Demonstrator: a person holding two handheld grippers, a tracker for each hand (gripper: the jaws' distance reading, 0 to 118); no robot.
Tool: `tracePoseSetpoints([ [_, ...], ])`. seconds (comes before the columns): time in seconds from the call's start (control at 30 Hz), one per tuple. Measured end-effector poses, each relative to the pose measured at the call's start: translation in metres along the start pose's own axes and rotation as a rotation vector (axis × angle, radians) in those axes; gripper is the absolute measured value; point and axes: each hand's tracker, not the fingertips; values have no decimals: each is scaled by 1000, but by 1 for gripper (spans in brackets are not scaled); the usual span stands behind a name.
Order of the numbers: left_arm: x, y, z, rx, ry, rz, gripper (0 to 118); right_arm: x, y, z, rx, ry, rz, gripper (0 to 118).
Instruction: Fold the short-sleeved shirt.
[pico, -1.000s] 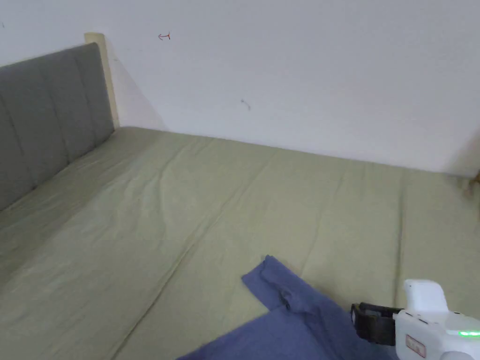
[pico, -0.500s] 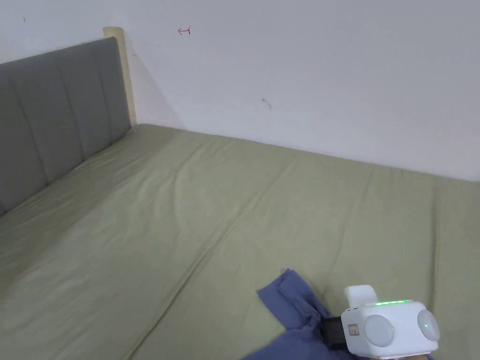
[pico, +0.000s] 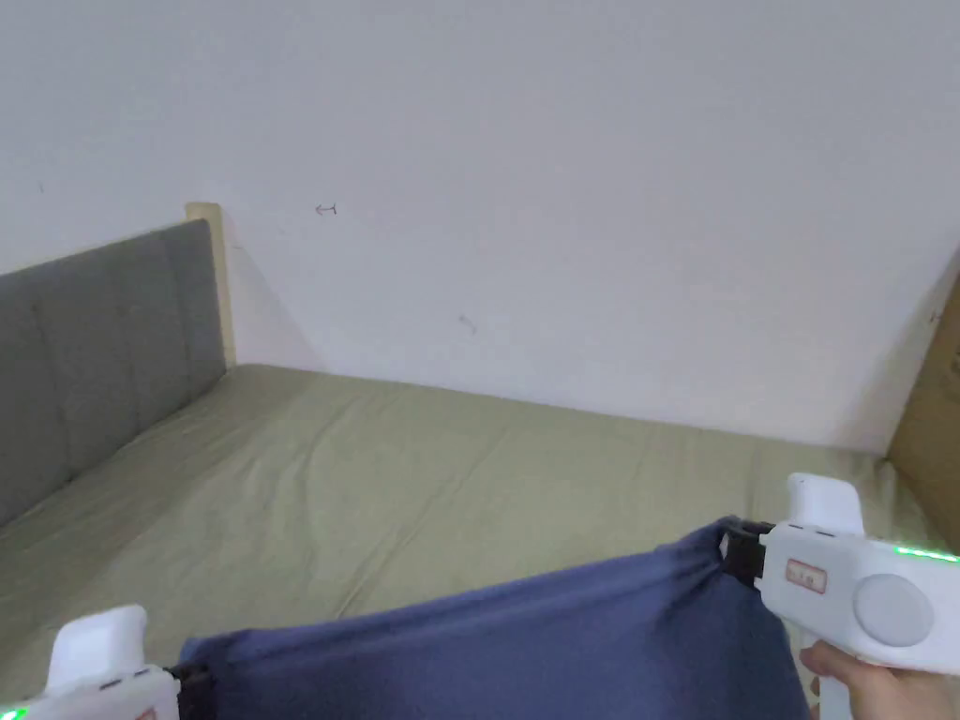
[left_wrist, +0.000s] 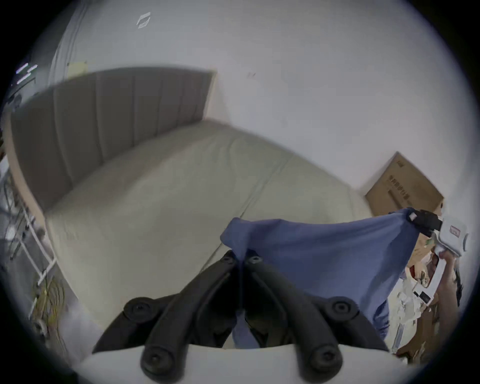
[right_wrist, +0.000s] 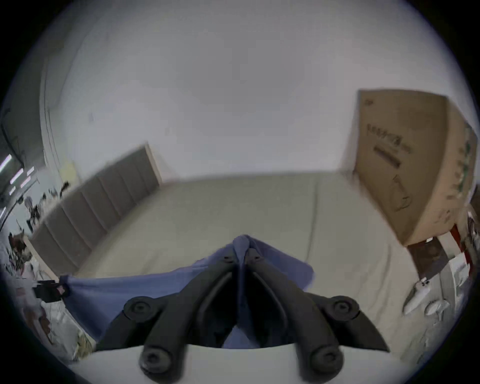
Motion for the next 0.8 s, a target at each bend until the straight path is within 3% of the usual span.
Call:
tracePoseSetpoints([
  [0.13, 49, 58, 37, 164, -48, -109, 3, 3, 46, 100, 193, -14, -4, 1],
  [0.33, 118, 145, 101, 365, -165, -187, 3, -10, 106, 209, 412, -119, 97, 1],
  [0.4, 140, 170, 120, 424, -184, -213, 3, -14, 122, 237, 470, -133, 95, 1],
  [0.6, 194, 248, 153, 493, -239, -256, 3, -20, 184, 272, 558, -183, 115, 1],
  [0.8, 236, 306, 131, 505, -251, -257, 3, -12, 247, 252, 613, -218, 114, 1],
])
